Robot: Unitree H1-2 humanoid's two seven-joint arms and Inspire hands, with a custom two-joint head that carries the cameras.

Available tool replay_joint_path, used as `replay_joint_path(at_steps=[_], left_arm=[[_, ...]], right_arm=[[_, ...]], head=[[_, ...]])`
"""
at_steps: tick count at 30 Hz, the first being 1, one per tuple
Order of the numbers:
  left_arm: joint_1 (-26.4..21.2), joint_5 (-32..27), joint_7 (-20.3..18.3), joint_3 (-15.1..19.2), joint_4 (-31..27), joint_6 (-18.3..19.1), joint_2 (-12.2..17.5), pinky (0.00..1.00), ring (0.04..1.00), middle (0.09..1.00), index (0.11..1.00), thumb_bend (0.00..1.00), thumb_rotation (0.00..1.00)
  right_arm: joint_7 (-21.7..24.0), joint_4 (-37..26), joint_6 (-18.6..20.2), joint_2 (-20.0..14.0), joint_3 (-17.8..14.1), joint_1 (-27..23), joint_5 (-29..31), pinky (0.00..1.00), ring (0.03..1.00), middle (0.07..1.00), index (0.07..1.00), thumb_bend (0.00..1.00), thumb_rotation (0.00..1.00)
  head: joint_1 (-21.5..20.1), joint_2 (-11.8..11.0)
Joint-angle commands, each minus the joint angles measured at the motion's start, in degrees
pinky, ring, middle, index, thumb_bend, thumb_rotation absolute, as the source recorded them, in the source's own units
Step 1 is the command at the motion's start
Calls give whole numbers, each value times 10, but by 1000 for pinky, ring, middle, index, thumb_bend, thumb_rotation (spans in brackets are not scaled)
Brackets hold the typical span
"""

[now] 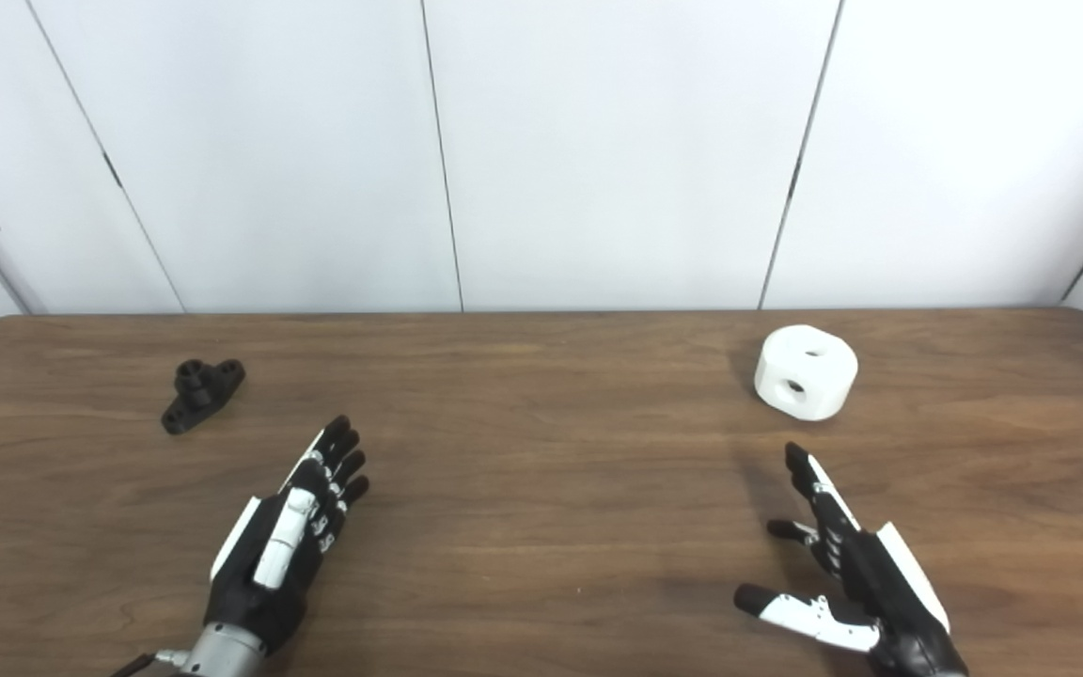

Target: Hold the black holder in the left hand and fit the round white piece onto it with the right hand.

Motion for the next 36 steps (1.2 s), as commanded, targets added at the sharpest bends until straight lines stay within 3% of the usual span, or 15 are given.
replay_joint_path(at_steps=[1, 14, 18, 21, 24, 26, 29, 33, 36], left_arm=[[-13, 1, -3, 1, 0, -19, 3, 1000, 1000, 1000, 1000, 812, 743], [-12, -1, -1, 3, 3, -21, 2, 1000, 1000, 1000, 1000, 852, 738], [-11, -8, -9, 5, 6, -27, 8, 1000, 1000, 1000, 1000, 831, 740], [-9, -12, -21, 5, -6, -30, 20, 966, 1000, 1000, 1000, 788, 689], [-23, 30, -51, -13, -30, -77, 59, 703, 865, 940, 957, 794, 657], [-33, 51, -56, -22, -62, -78, 77, 616, 812, 885, 917, 801, 642], [-61, 120, -41, -26, -179, -19, 97, 559, 748, 823, 836, 823, 592], [-86, 182, -17, 2, -238, -25, 111, 521, 733, 827, 803, 808, 525], [-102, 233, 10, 39, -242, -64, 121, 521, 740, 820, 795, 809, 501]], right_arm=[[9, -4, 3, -1, 5, -1, -1, 799, 948, 954, 940, 785, 880], [7, -7, 8, 1, 5, 0, -3, 805, 949, 953, 939, 798, 881], [5, -5, 3, 5, 9, 0, -7, 801, 949, 953, 941, 796, 885], [3, -2, -5, 9, 11, 2, -9, 811, 953, 956, 939, 780, 881], [0, -1, -7, 10, 13, 3, -19, 783, 943, 952, 938, 778, 890], [-1, 4, -12, 11, 14, 2, -22, 765, 939, 951, 937, 782, 897], [1, 14, -21, 13, 15, -1, -19, 778, 942, 952, 938, 784, 895], [-2, 33, -35, 16, 16, -8, -24, 753, 933, 942, 931, 788, 895], [-2, 48, -50, 17, 15, -12, -23, 755, 928, 940, 933, 765, 902]], head=[[0, 0], [-2, 1], [1, -9], [6, -19], [32, -35], [45, -42], [56, -57], [87, -77], [113, -88]])
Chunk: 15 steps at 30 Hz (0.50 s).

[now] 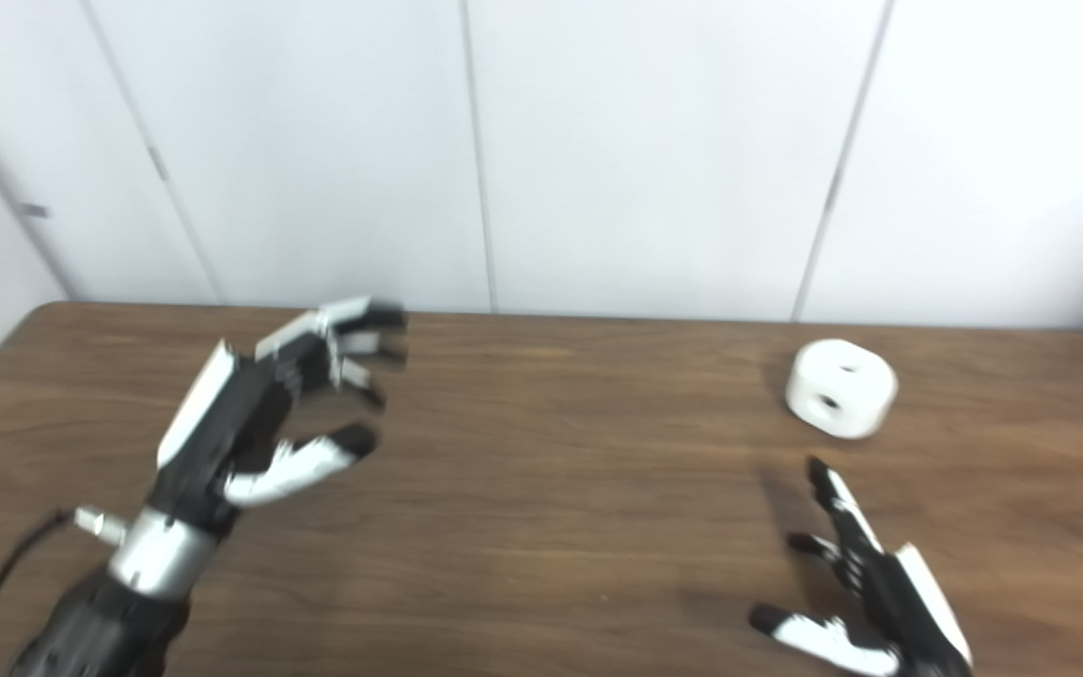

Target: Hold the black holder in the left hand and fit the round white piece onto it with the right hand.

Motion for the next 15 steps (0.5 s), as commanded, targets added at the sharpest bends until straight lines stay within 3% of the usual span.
replay_joint_path(at_steps=[1, 6, 8, 10, 13, 15], left_arm=[[-11, 51, 35, 32, -10, -35, 20, 525, 747, 820, 796, 817, 511], [-24, 224, 66, 77, -13, -57, 54, 558, 765, 832, 823, 844, 605], [-25, 263, 60, 83, -14, -39, 65, 597, 778, 841, 827, 845, 608], [-23, 304, 40, 87, -19, -11, 76, 620, 801, 872, 851, 847, 633], [-19, 367, 4, 85, -22, 25, 87, 543, 767, 891, 879, 859, 692], [-17, 403, -20, 83, -16, 40, 96, 584, 792, 898, 894, 870, 729]], right_arm=[[7, 13, -4, -2, 4, -5, 0, 762, 929, 941, 934, 764, 904], [14, 16, -5, -7, 0, -5, 13, 793, 950, 957, 954, 755, 925], [17, 13, 1, -8, -2, -3, 25, 824, 966, 968, 965, 756, 929], [18, 14, -1, -8, -4, -3, 34, 856, 981, 976, 974, 750, 929], [18, 18, -7, -10, -6, -3, 39, 869, 993, 987, 985, 731, 940], [17, 24, -17, -10, -8, -4, 41, 876, 999, 996, 994, 714, 940]], head=[[15, -5], [47, -17], [59, -21], [73, -24], [99, -29], [110, -31]])
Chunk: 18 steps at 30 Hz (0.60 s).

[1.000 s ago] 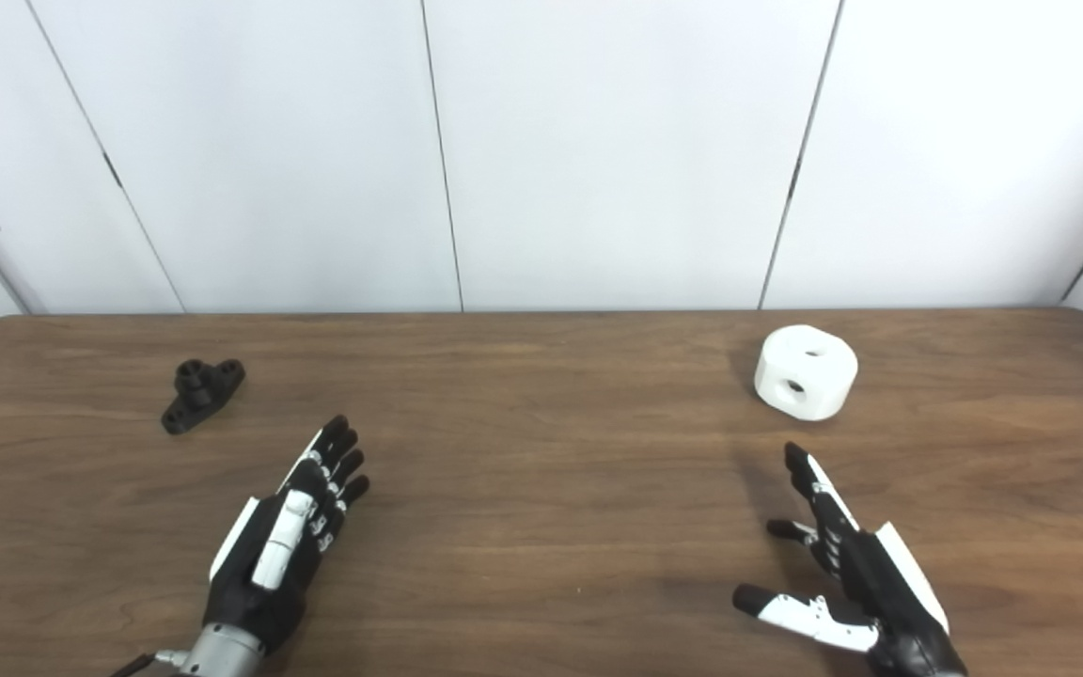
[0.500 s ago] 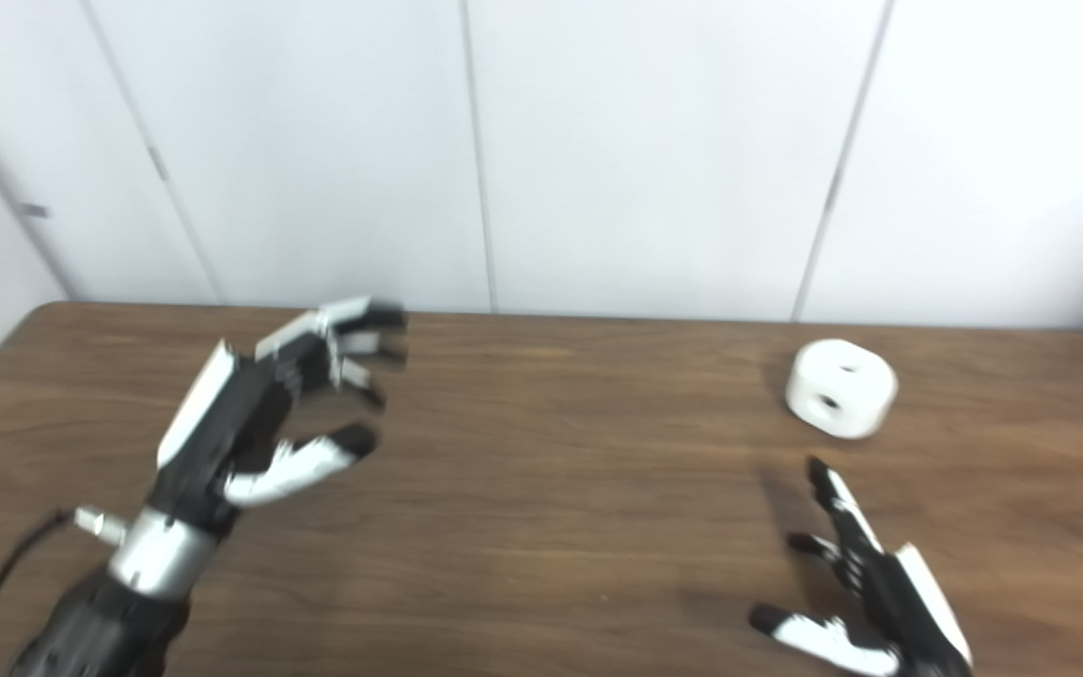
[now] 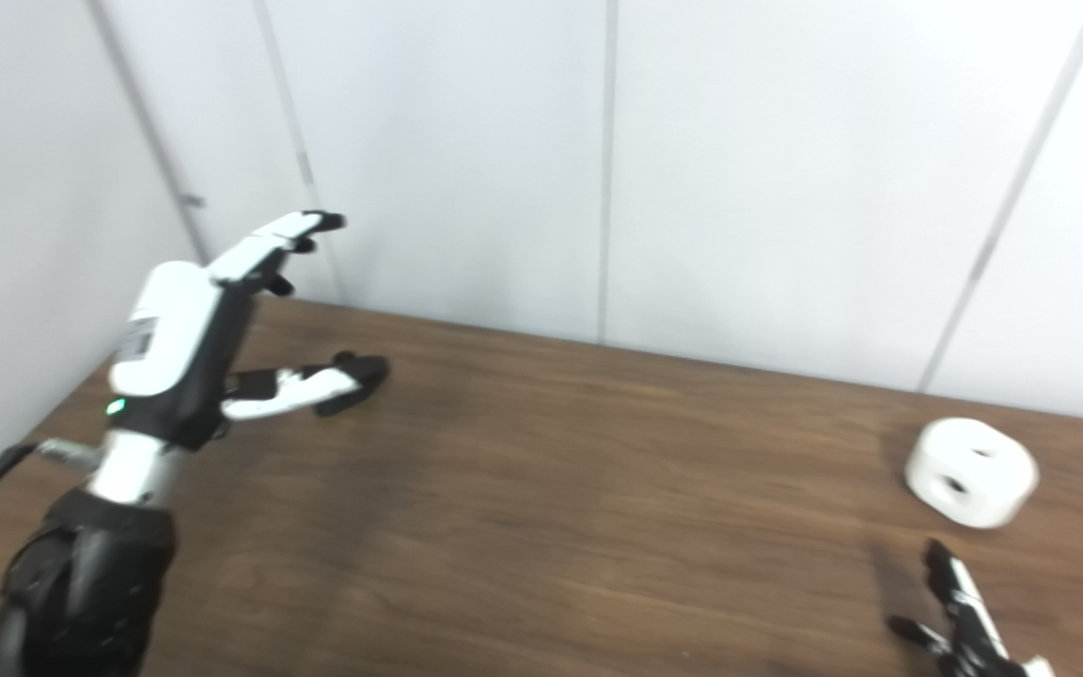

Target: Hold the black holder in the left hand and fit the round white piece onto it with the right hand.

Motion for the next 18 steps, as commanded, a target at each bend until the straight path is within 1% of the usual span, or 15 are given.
replay_joint_path(at_steps=[1, 3, 4, 6, 8, 9, 10, 11, 14, 15, 16, 18], left_arm=[[-13, 46, -21, 0, -11, 17, 23, 634, 819, 905, 904, 879, 751], [-13, 77, -28, -3, 1, 26, 25, 677, 834, 900, 904, 907, 767], [-11, 91, -22, -5, 13, 25, 26, 679, 831, 890, 895, 924, 763], [-6, 114, -7, -9, 48, 22, 29, 671, 831, 881, 888, 954, 760], [-3, 131, -11, -13, 69, 30, 30, 745, 866, 909, 899, 979, 762], [-3, 136, -21, -15, 81, 42, 29, 763, 874, 916, 903, 983, 765], [-3, 134, -27, -16, 95, 52, 27, 836, 908, 940, 917, 989, 744], [-4, 132, -31, -17, 104, 60, 26, 864, 925, 953, 926, 986, 723], [-8, 125, -31, -22, 136, 80, 20, 898, 947, 973, 940, 998, 705], [-11, 131, -34, -26, 144, 91, 17, 900, 948, 975, 942, 1000, 706], [-13, 139, -38, -32, 151, 103, 14, 933, 958, 988, 955, 1000, 715], [-17, 150, -41, -41, 160, 121, 11, 956, 965, 996, 964, 1000, 719]], right_arm=[[4, 13, -8, -6, 0, -2, -9, 875, 993, 994, 991, 718, 942], [-7, 22, -16, -6, -2, -3, -30, 850, 944, 964, 969, 766, 977], [-8, 24, -18, -6, -2, -3, -33, 851, 932, 957, 966, 769, 989], [-7, 18, -11, -6, -4, -1, -31, 869, 932, 955, 971, 759, 995], [-6, 14, -6, -7, -6, 0, -30, 865, 929, 950, 971, 750, 996], [-5, 13, -3, -7, -7, 0, -27, 865, 929, 949, 971, 749, 997], [-4, 13, 0, -7, -9, 0, -22, 880, 938, 953, 974, 743, 995], [-3, 13, 3, -7, -10, 0, -19, 891, 945, 957, 975, 746, 993], [-2, 9, 9, -8, -11, -1, -18, 895, 957, 961, 978, 753, 999], [-1, 11, 6, -9, -12, -2, -16, 893, 958, 962, 978, 753, 1000], [0, 15, 1, -9, -12, -3, -15, 900, 963, 965, 980, 751, 999], [1, 23, -7, -11, -13, -5, -15, 896, 963, 964, 978, 750, 996]], head=[[7, -1], [17, -2], [20, -3], [25, -4], [32, -3], [35, -2], [36, -1], [36, 0], [38, 1], [39, 0], [41, -1], [43, -1]])
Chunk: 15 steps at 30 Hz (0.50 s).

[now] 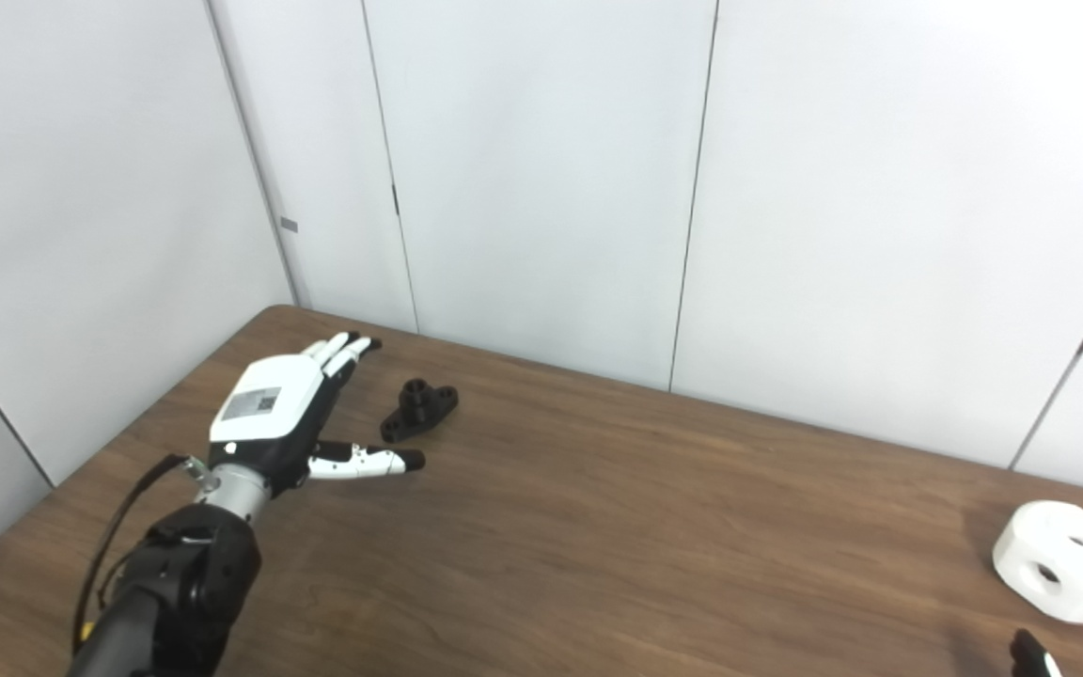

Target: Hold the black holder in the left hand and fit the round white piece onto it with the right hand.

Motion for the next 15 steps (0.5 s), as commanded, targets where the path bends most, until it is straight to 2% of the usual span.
replay_joint_path(at_steps=[1, 6, 10, 15], left_arm=[[-25, 14, 14, -6, 5, 14, 4, 960, 964, 997, 965, 1000, 719], [-37, -3, 50, -13, 64, 29, -4, 980, 984, 1000, 965, 1000, 717], [-45, -14, 87, -20, 106, 41, -14, 999, 995, 996, 958, 1000, 668], [-57, -23, 108, -27, 149, 72, -22, 1000, 1000, 1000, 969, 999, 682]], right_arm=[[4, 12, 7, -12, -6, -3, -1, 887, 959, 963, 977, 752, 997], [5, 3, 19, -10, -7, -1, 1, 899, 965, 969, 977, 747, 995], [6, 5, 18, -12, -8, -1, 1, 885, 960, 963, 969, 749, 1000], [9, 3, 20, -13, -10, 0, 7, 886, 963, 968, 972, 719, 990]], head=[[3, 2], [2, 2], [4, 1], [5, 2]])
